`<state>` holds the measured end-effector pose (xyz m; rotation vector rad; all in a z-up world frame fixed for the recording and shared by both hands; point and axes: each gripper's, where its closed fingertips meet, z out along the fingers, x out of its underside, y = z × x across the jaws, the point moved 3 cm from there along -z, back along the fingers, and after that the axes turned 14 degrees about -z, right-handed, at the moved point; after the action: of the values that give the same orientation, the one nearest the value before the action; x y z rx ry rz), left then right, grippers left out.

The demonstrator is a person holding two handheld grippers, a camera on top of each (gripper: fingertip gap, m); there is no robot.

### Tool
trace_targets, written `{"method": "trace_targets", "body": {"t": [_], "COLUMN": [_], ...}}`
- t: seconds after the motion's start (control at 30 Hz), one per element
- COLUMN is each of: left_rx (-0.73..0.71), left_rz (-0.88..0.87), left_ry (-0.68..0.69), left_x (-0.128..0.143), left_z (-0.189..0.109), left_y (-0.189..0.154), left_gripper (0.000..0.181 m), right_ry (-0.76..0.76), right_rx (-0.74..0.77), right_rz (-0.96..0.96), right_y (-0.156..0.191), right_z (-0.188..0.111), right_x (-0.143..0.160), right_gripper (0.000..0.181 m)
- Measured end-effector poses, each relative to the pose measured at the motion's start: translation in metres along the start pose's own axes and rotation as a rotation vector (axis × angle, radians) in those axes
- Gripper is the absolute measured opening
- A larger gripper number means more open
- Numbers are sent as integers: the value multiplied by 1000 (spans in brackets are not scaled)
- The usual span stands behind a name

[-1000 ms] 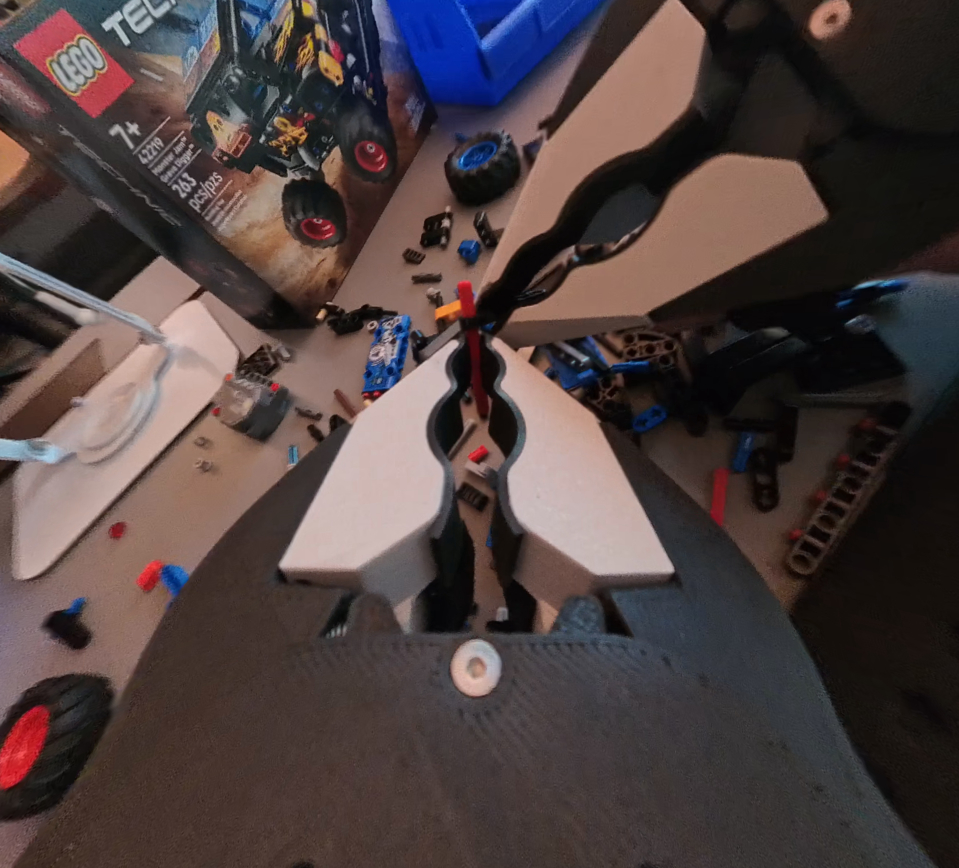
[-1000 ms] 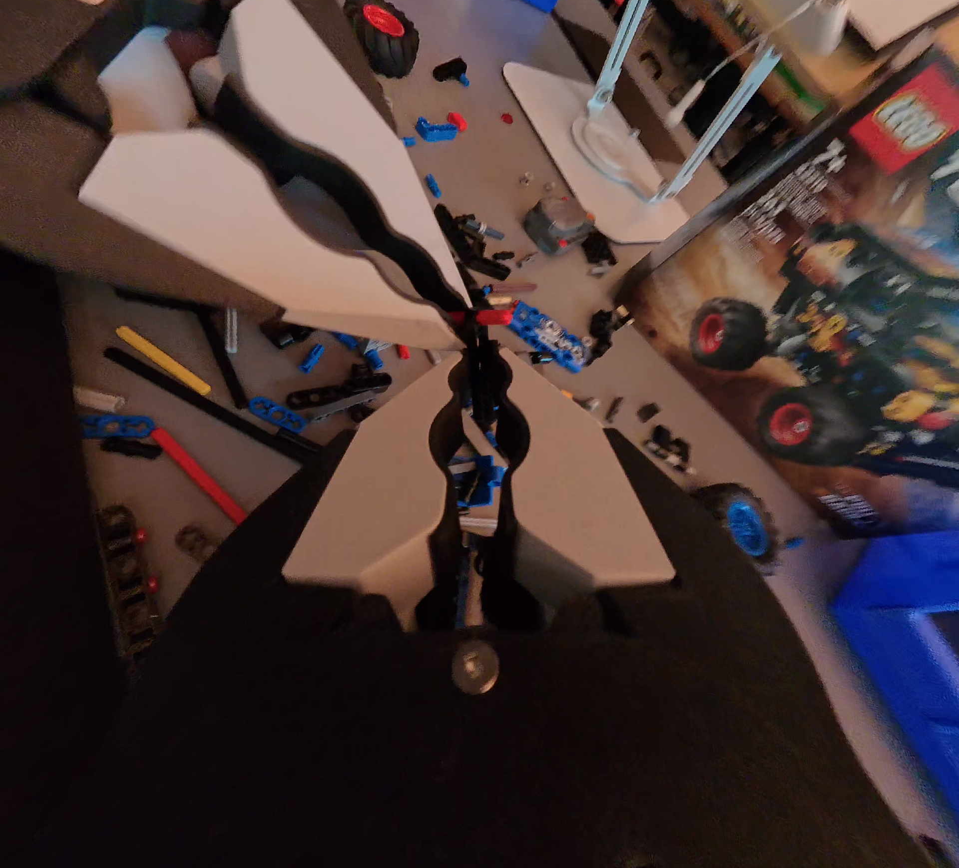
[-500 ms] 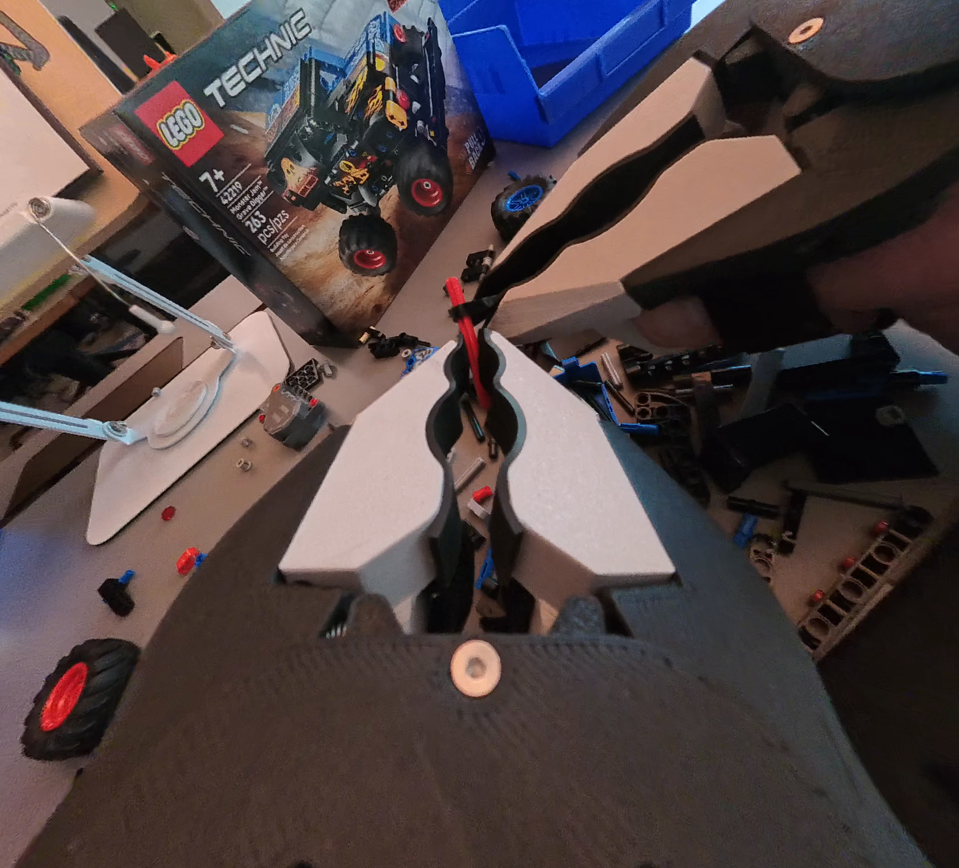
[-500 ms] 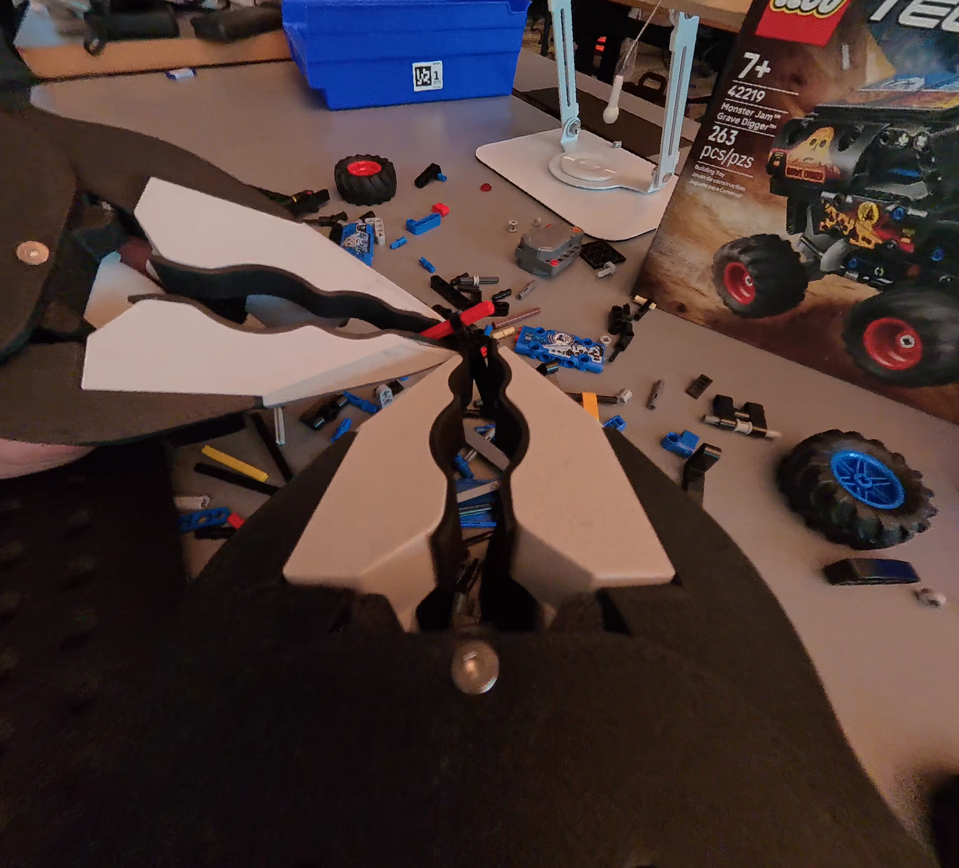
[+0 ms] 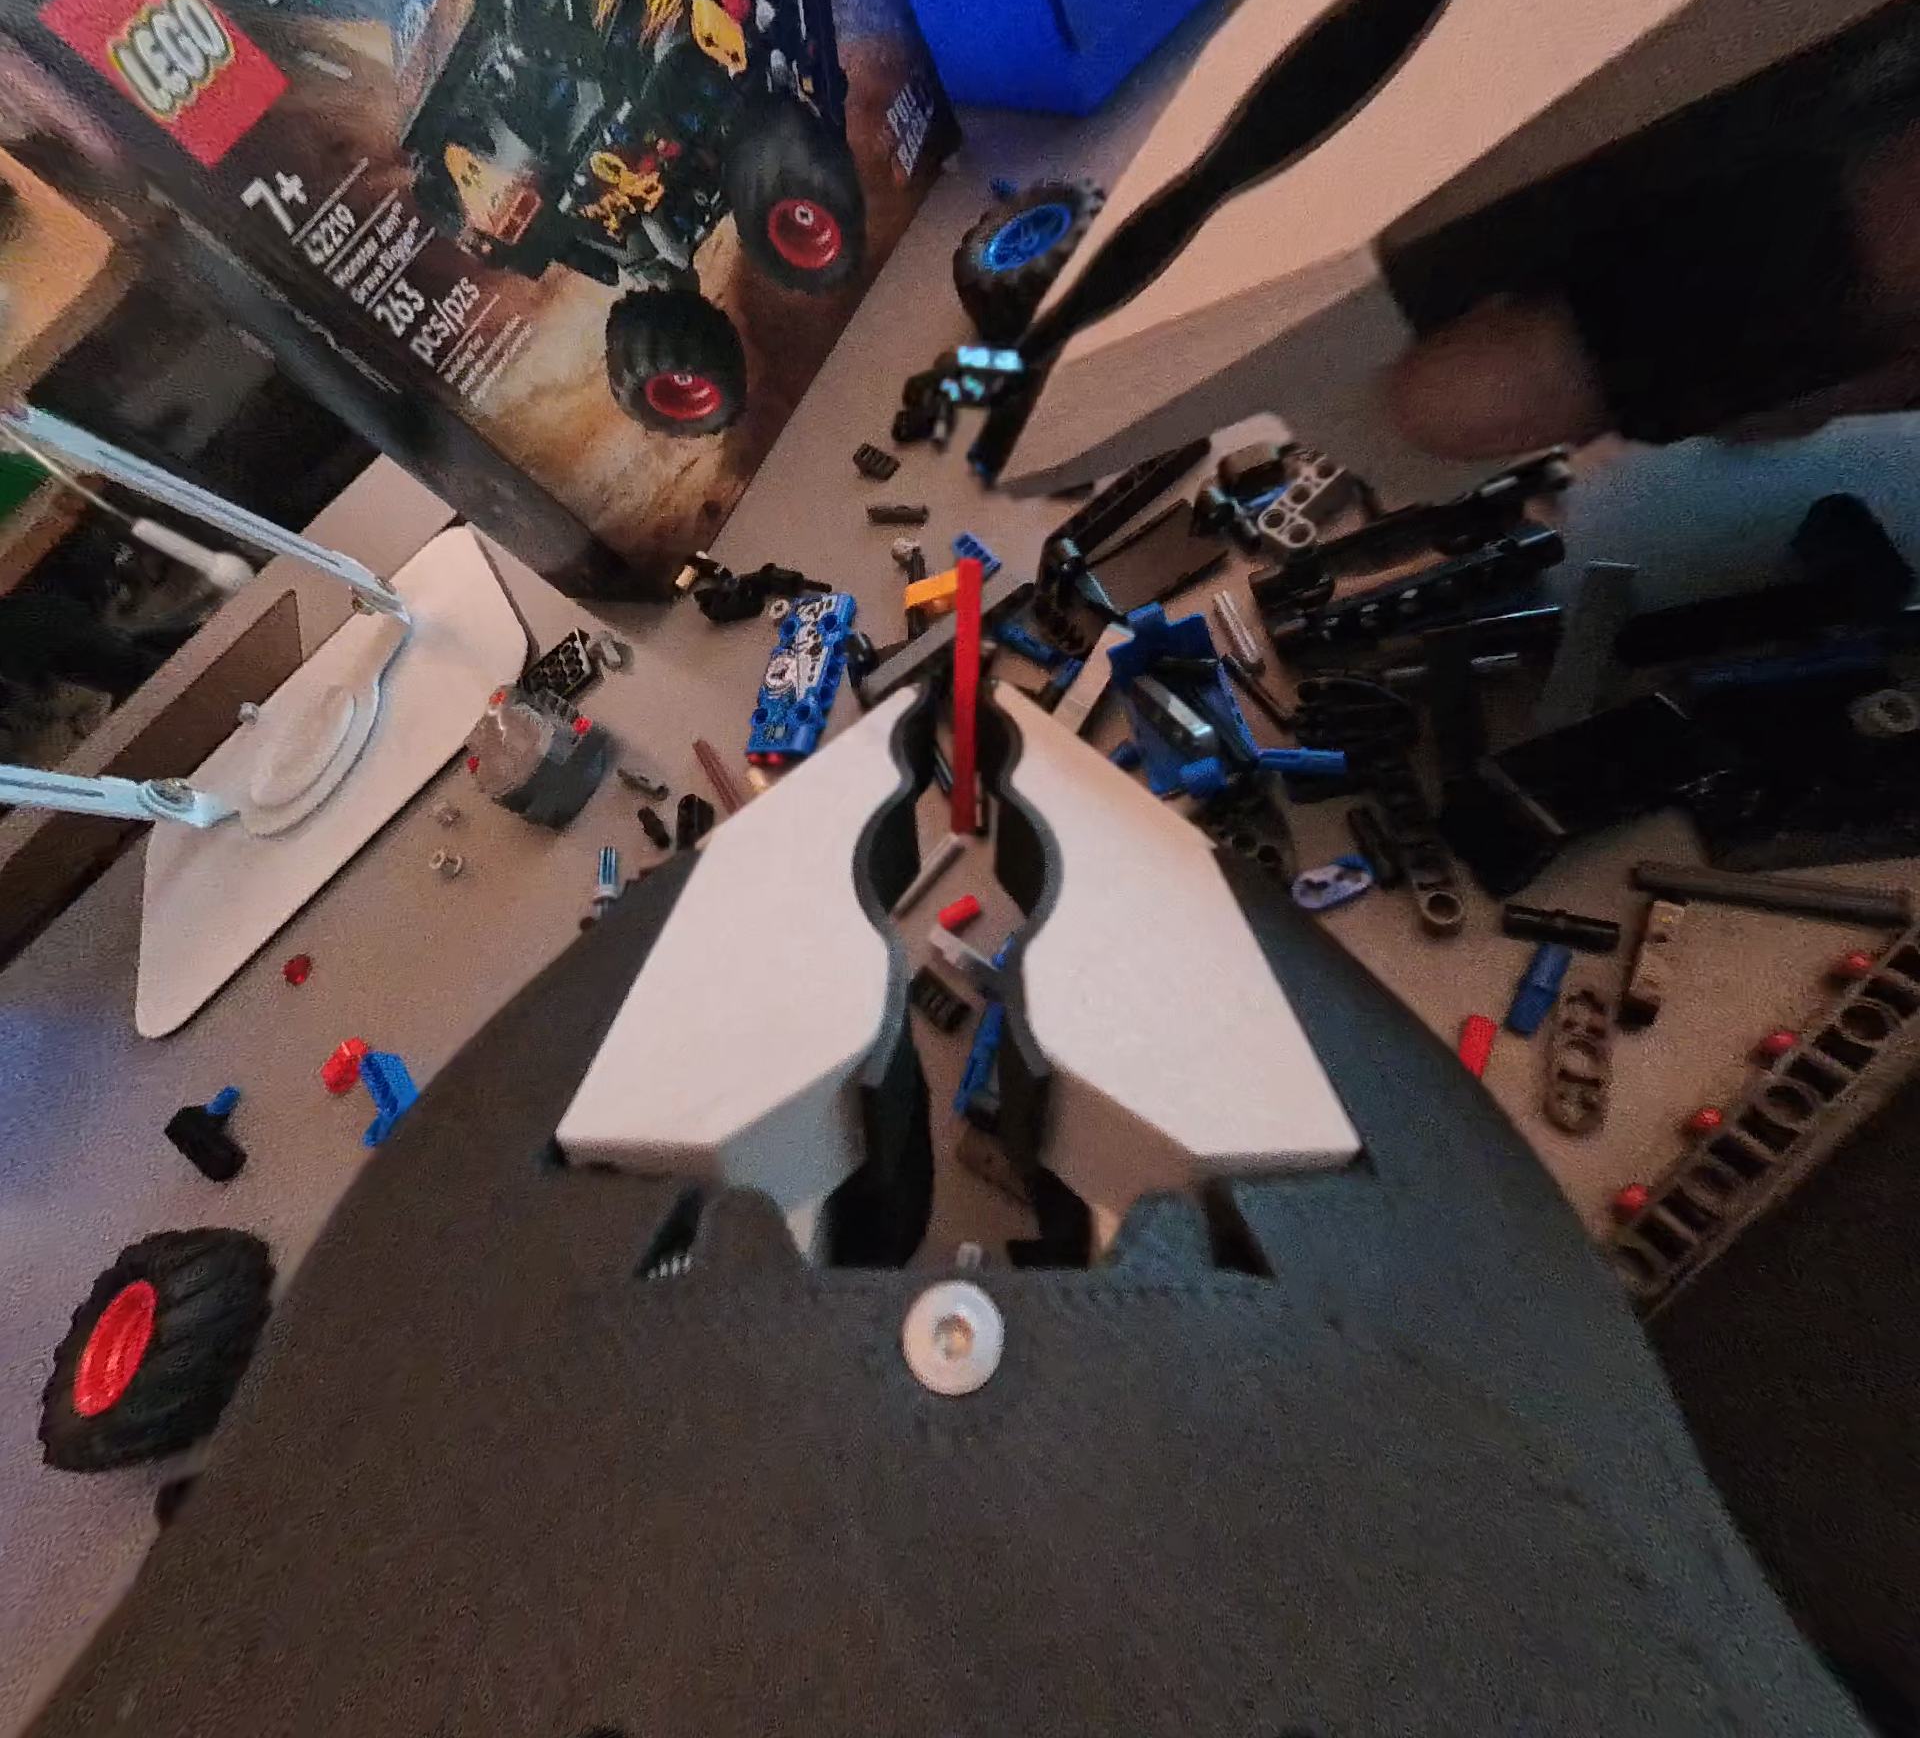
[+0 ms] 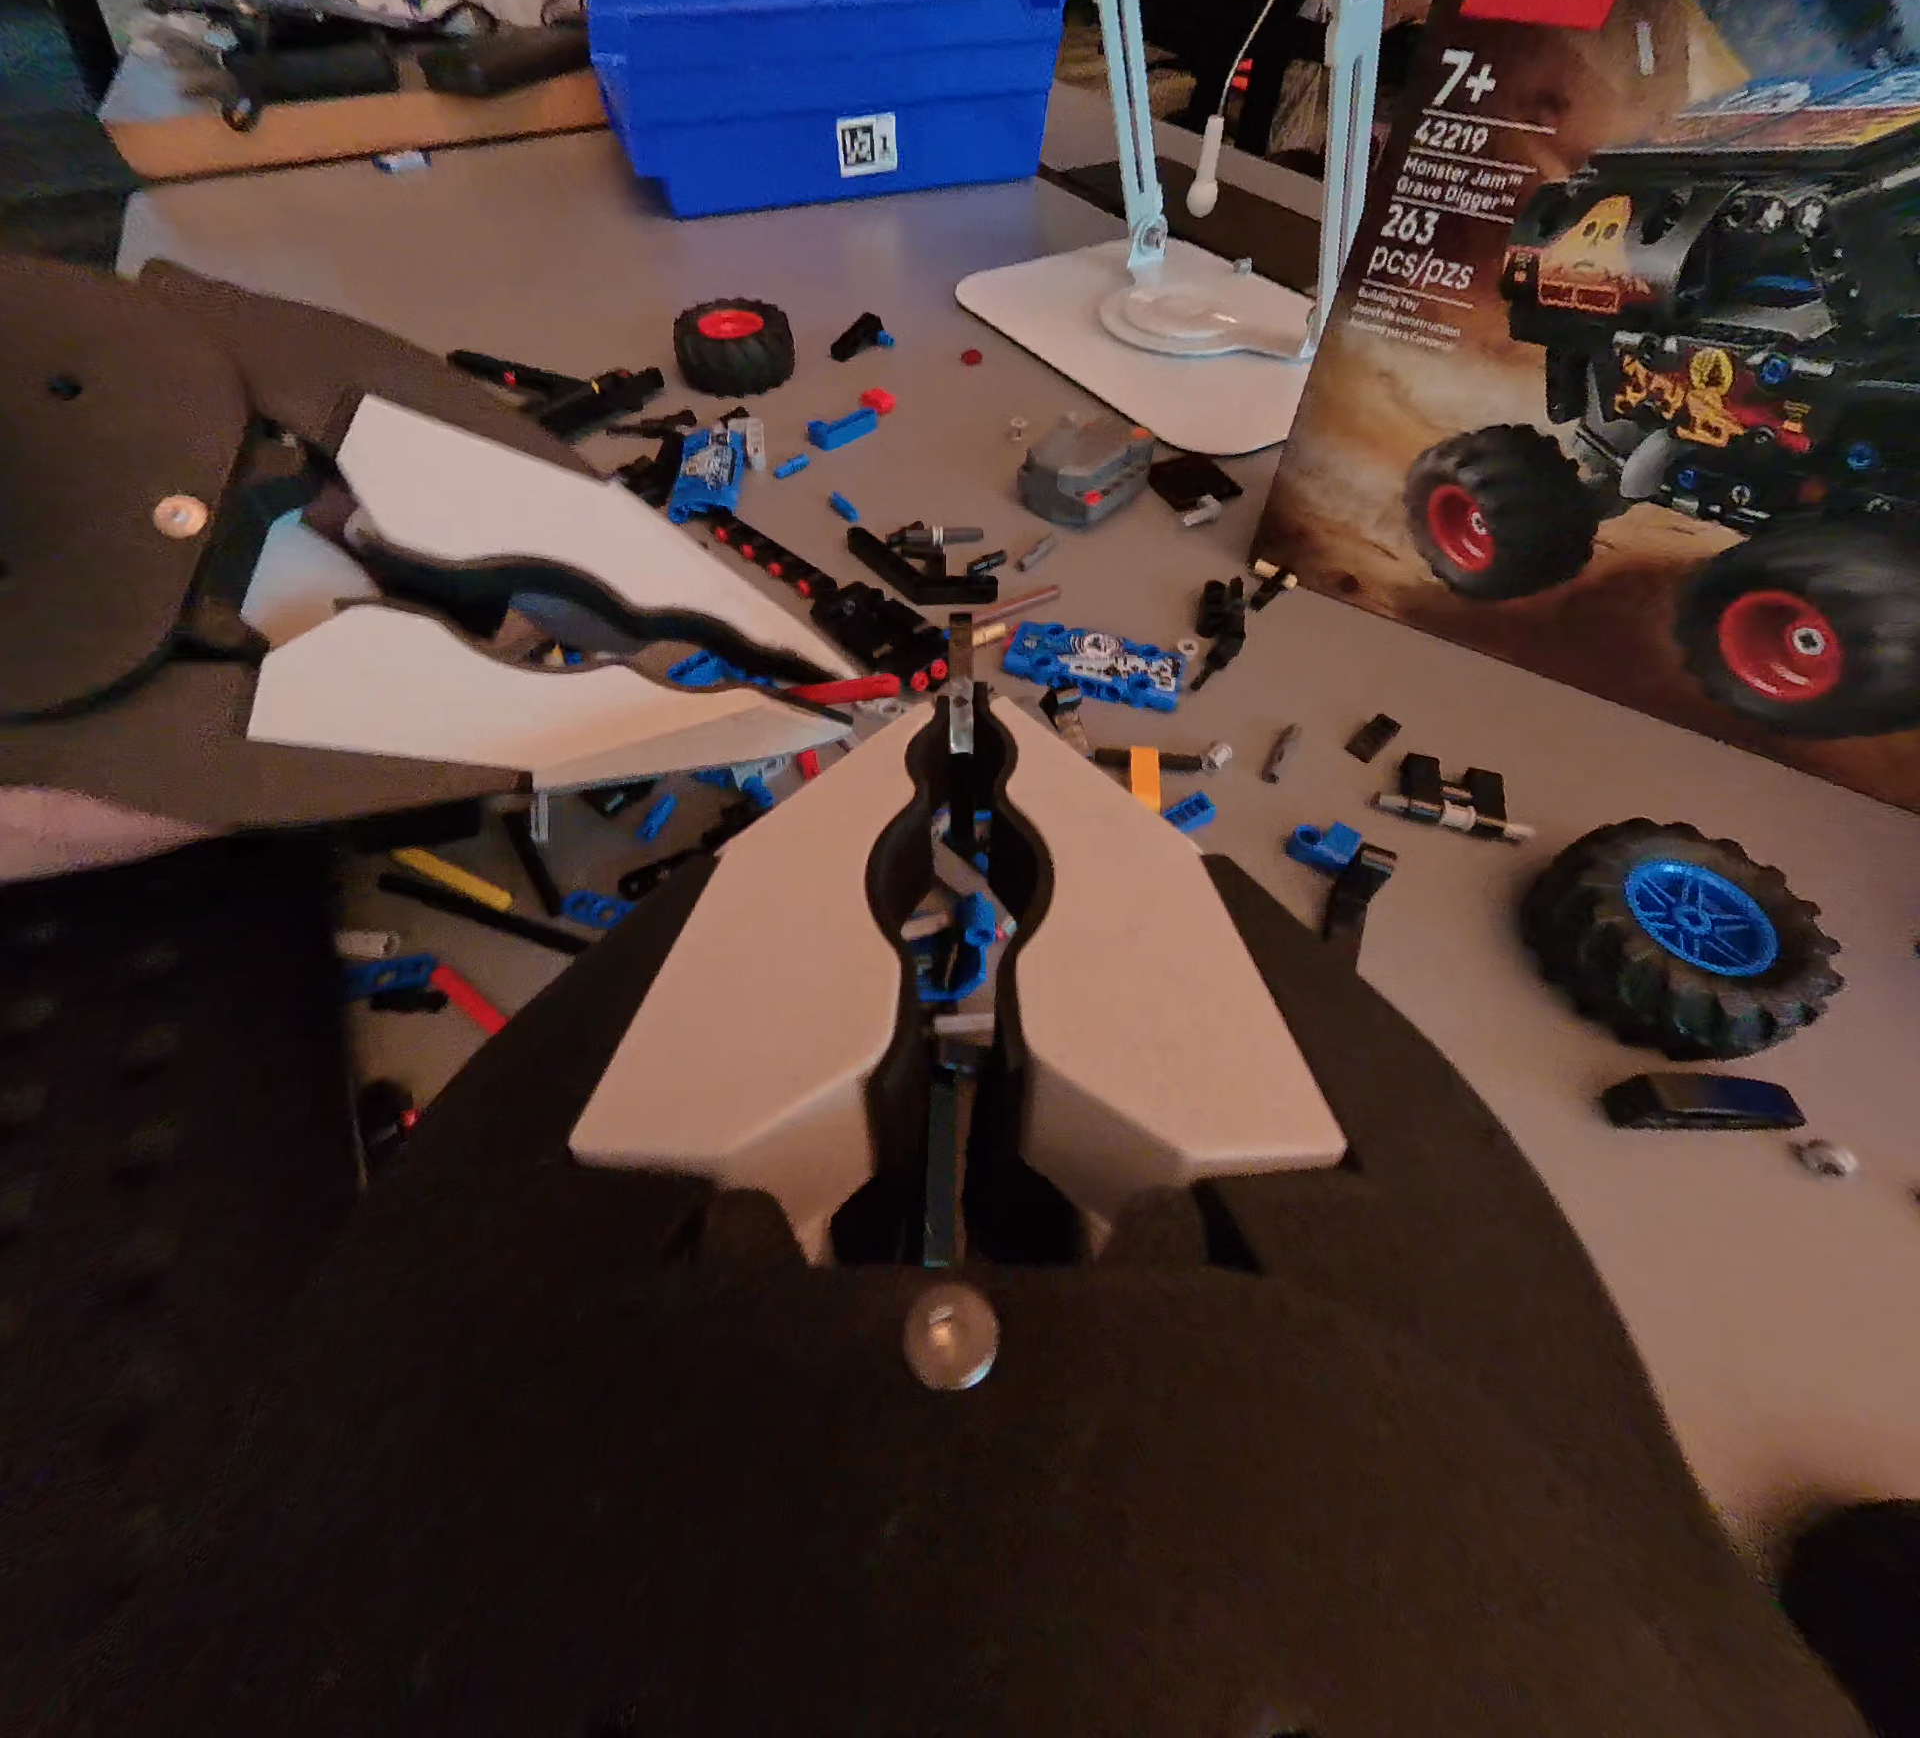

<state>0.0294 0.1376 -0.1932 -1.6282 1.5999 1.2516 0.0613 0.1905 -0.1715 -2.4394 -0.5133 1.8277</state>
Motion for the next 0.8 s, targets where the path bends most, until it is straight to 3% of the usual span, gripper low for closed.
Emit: {"method": "trace_targets", "body": {"t": [0.13, 0.27, 0.33, 0.47, 0.57, 0.67, 0.8], "left_rx": [22, 20, -7, -96, -193, -264, -358], "left_rz": [4, 1, -10, 10, 39, 78, 143], "left_ry": [-40, -90, -122, -212, -277, -299, -322], "left_x": [-3, -8, -10, -16, -17, -14, -13], "left_z": [-4, -8, -13, -33, -52, -63, -76], "left_y": [0, 5, 12, 21, 27, 30, 22], "left_gripper": [25, 44, 47, 62, 73, 80, 75], "right_ry": [64, 90, 104, 119, 98, 49, -70], "right_rx": [-37, -31, 5, 34, 77, 109, 52], "right_rz": [-52, -74, -90, -163, -289, -401, -430], "right_y": [7, 7, 1, 7, 22, 51, 113], "right_z": [2, 3, 0, 0, -7, -32, -94], "right_x": [8, 11, 13, 7, -7, -22, -45], "right_gripper": [1, 17, 19, 40, 41, 35, 31]}}
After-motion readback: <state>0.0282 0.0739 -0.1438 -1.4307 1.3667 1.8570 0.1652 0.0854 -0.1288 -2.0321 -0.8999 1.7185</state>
